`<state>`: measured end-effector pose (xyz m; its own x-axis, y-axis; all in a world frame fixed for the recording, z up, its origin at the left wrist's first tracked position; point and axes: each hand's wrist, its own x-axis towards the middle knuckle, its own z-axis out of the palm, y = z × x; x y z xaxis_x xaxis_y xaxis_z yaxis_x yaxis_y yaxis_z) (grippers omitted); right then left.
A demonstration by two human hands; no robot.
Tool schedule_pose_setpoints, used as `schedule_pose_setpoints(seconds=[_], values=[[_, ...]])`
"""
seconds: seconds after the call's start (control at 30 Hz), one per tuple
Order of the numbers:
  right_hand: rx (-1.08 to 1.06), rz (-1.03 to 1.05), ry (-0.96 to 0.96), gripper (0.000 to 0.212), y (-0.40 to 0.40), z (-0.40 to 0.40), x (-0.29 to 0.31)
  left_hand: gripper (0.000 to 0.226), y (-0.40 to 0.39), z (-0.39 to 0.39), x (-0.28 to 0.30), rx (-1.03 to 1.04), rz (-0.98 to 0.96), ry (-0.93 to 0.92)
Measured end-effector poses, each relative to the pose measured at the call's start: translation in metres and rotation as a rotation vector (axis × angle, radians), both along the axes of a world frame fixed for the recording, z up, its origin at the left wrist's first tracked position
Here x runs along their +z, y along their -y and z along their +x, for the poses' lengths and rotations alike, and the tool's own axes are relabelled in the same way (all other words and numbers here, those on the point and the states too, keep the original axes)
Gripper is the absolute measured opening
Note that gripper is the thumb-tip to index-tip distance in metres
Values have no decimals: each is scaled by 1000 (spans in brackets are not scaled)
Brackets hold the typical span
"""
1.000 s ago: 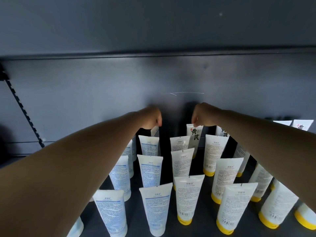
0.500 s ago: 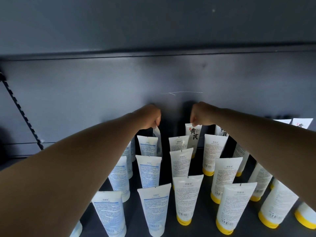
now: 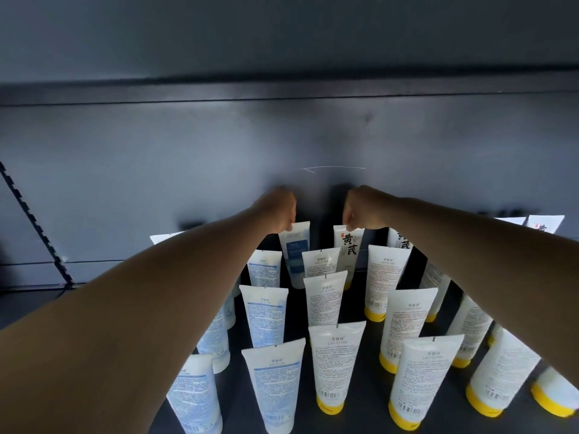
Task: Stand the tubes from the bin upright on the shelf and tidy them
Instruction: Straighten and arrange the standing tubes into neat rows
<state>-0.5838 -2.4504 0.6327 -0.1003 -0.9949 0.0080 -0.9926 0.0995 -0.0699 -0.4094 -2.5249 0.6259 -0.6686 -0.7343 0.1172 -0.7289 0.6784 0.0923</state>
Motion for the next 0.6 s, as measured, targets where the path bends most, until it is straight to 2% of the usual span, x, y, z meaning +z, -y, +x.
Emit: schedule_pose_setpoints(seconds=[0.6], values=[[0,3,-39,24,2,-1,-1,32,-3,-8,6,3,51,68]])
